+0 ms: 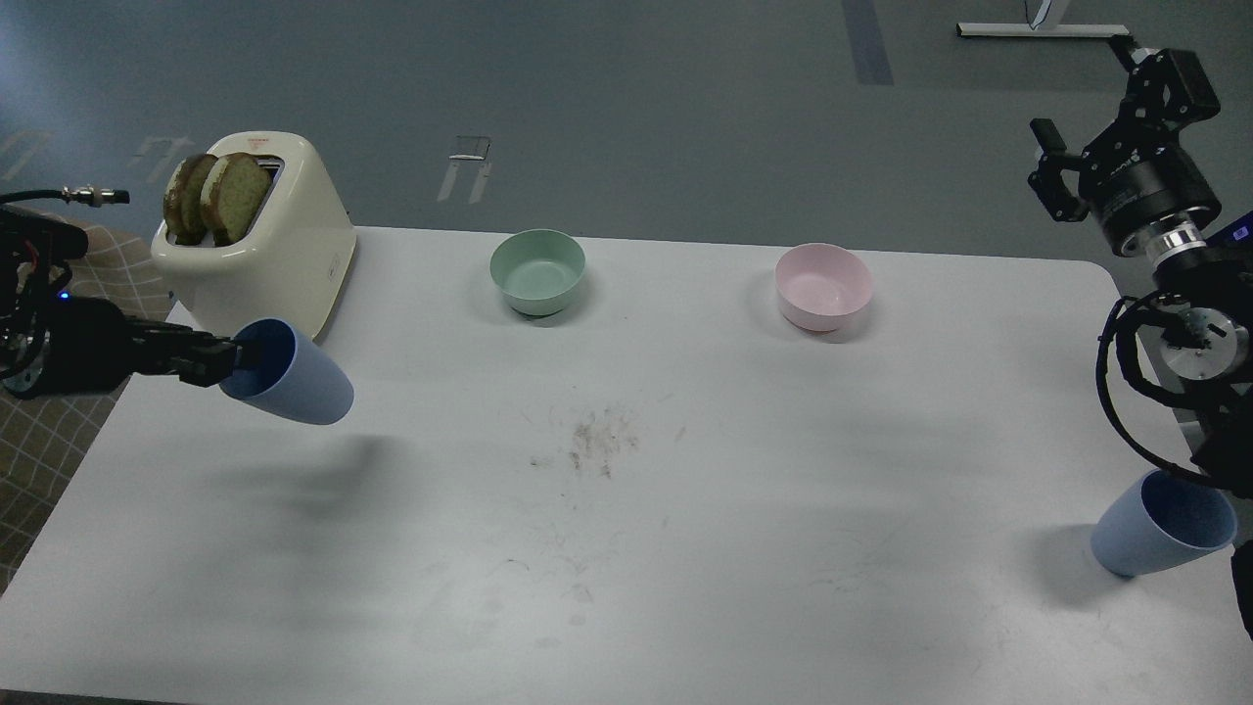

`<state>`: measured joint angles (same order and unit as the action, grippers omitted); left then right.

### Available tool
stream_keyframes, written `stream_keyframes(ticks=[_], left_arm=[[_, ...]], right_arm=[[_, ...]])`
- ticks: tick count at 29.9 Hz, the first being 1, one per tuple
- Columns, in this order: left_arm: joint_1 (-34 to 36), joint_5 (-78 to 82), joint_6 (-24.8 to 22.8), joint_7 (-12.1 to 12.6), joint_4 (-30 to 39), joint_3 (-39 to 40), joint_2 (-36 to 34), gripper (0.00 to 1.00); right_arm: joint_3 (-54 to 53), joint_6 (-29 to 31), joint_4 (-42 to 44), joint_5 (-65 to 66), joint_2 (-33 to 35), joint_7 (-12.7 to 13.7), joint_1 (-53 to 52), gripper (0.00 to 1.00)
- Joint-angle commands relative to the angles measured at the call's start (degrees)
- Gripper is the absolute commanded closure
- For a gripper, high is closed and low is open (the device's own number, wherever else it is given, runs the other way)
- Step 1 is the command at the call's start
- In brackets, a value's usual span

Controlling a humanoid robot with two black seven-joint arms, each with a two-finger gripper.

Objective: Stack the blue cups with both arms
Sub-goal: 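Lift the blue cup with the left gripper and set it upright mid-table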

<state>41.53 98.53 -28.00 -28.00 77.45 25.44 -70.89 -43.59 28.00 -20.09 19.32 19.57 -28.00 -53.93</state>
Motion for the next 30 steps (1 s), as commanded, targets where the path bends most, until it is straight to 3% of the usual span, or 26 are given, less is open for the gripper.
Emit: stream_keyframes(ticks=[1,5,9,20,23,30], left_arm=[[7.7,0.4,0.0,0.0,6.6,0.0,0.7,1.0],[13.7,3.4,0.0,0.0,8.1,-0.1,6.4,1.0],[18.4,8.9,0.0,0.0,7.6,-0.3,17.5,1.0],[18.7,14.9,0.0,0.7,3.3,-1.8,40.7,1.0],[19.3,17.0,0.0,2.0,1.0,-6.2,45.2,1.0],[21.7,18.5,0.0,1.9,-4.7,-11.3,48.8,1.0]], right_arm=[[0.4,0.0,-0.1,0.1,0.5,0.0,-5.2,0.0],[0.7,0.0,0.0,0.1,0.5,0.0,-10.7,0.0],[5.2,0.0,0.2,0.3,-0.3,0.0,-18.4,0.0],[13.9,0.0,0.0,0.2,-2.2,0.0,-27.1,0.0],[14.3,0.0,0.0,0.1,-2.4,0.0,-27.5,0.0],[14.4,0.0,-0.2,0.1,-2.5,0.0,-27.4,0.0]])
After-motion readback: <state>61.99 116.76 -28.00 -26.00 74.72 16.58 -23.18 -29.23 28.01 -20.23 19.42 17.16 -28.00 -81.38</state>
